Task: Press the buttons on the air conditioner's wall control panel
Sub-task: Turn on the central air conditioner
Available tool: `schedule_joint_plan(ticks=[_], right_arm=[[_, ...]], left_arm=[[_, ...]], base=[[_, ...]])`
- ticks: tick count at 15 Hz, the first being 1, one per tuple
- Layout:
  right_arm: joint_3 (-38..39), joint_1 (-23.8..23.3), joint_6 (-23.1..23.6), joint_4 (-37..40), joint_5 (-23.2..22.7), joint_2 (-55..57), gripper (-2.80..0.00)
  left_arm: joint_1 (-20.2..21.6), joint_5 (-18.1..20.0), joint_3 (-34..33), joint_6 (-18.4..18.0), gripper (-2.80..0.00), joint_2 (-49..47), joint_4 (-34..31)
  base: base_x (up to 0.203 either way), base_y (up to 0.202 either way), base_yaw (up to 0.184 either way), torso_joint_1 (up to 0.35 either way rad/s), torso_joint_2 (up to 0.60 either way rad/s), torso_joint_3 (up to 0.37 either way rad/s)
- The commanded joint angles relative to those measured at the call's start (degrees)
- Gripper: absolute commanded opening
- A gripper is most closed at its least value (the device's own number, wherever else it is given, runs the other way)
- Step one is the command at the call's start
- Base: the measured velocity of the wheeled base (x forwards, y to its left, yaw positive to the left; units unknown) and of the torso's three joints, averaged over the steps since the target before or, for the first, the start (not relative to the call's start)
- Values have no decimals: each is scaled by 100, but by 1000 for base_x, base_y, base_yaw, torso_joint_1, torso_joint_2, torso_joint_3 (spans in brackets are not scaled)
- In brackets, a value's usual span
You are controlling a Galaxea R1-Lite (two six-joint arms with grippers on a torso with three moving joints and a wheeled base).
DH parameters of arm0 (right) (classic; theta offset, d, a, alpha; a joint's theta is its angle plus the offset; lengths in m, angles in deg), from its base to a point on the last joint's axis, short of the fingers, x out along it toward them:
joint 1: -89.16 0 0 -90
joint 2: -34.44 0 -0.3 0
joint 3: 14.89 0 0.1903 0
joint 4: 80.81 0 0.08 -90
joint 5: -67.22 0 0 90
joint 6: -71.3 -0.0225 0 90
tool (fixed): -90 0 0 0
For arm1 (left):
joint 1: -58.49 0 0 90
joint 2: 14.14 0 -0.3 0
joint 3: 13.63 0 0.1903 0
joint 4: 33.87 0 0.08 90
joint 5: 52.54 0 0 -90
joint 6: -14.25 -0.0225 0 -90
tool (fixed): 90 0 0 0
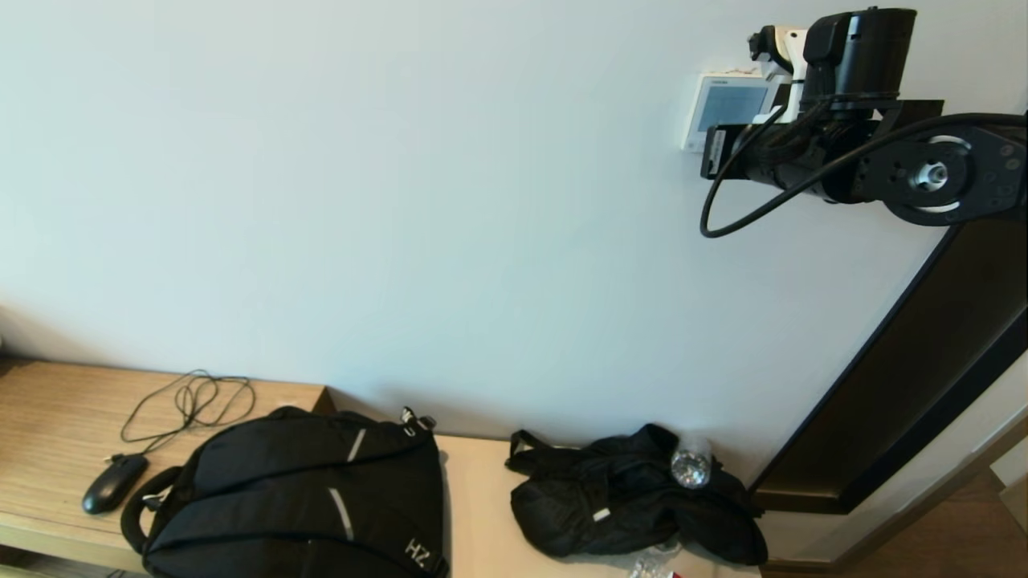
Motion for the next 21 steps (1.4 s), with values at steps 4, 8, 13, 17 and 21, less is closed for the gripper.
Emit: schedule_joint_plan(ticks=[4, 8, 13, 17, 21], right_arm=[[58, -1, -6, 2, 14, -126, -280], [222, -1, 2, 11, 14, -343, -280], [518, -1, 36, -6, 11, -625, -280], [1056, 17, 20, -40, 6, -1080, -280], [2250, 27, 20, -46, 8, -2303, -280]], left_arm=[[2, -8, 1, 2, -280, 0, -2], [2, -8, 1, 2, -280, 0, -11], [2, -8, 1, 2, -280, 0, -2], [2, -6, 1, 2, -280, 0, -6], [2, -8, 1, 2, -280, 0, -14]], base=[[0, 0, 0, 0, 0, 0], [0, 0, 0, 0, 0, 0], [0, 0, 0, 0, 0, 0], [0, 0, 0, 0, 0, 0], [0, 0, 0, 0, 0, 0]])
